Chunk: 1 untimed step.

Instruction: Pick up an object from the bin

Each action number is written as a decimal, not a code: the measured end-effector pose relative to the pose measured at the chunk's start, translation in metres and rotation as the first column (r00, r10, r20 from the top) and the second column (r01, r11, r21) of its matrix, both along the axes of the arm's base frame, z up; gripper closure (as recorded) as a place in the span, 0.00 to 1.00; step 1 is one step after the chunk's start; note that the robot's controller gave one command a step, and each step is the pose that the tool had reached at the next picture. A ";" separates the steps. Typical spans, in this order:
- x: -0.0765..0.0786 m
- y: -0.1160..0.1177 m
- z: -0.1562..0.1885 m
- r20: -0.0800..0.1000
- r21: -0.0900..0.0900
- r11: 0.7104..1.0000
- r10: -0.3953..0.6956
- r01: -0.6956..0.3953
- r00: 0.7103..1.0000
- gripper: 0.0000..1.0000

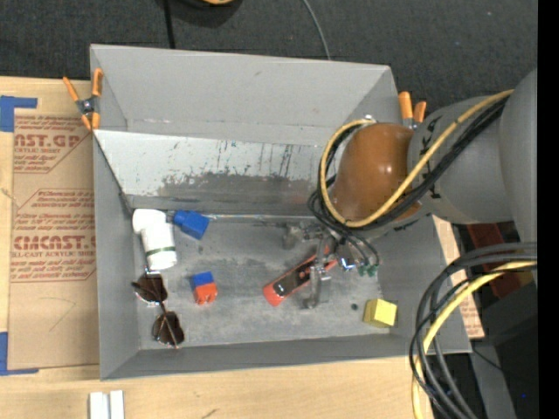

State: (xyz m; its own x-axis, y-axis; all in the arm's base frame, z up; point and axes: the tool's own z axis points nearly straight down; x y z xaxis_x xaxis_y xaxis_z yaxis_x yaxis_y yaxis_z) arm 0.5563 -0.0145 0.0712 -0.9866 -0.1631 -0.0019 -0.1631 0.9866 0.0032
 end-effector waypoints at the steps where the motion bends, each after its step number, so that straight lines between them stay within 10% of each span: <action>1: -0.001 -0.004 -0.001 0.002 0.002 0.988 0.155 -0.155 0.988 1.00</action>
Offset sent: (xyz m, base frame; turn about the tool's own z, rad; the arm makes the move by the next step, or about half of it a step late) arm 0.0000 0.0000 0.0000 0.0000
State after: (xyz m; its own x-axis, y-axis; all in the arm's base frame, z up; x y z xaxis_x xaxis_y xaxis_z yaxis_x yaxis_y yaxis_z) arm 0.5549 -0.0182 0.0699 -0.9495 -0.3138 -0.0042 -0.3139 0.9495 0.0043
